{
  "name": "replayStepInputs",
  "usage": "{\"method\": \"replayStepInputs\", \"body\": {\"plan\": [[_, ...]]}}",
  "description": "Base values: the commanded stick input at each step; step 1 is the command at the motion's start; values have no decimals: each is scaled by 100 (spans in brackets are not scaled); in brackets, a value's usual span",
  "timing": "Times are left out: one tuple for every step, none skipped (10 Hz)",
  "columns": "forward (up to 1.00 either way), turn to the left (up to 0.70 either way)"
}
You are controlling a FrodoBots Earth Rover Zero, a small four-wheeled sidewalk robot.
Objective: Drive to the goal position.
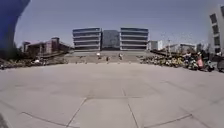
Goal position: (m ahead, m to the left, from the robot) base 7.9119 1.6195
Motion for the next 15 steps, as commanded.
{"method": "replayStepInputs", "body": {"plan": [[100, 0], [100, 0], [100, 0], [100, 0], [100, 27], [100, 23], [100, 0], [100, 0], [100, 5], [100, 38], [100, 24], [100, 18], [100, 19], [100, 27], [100, 36]]}}
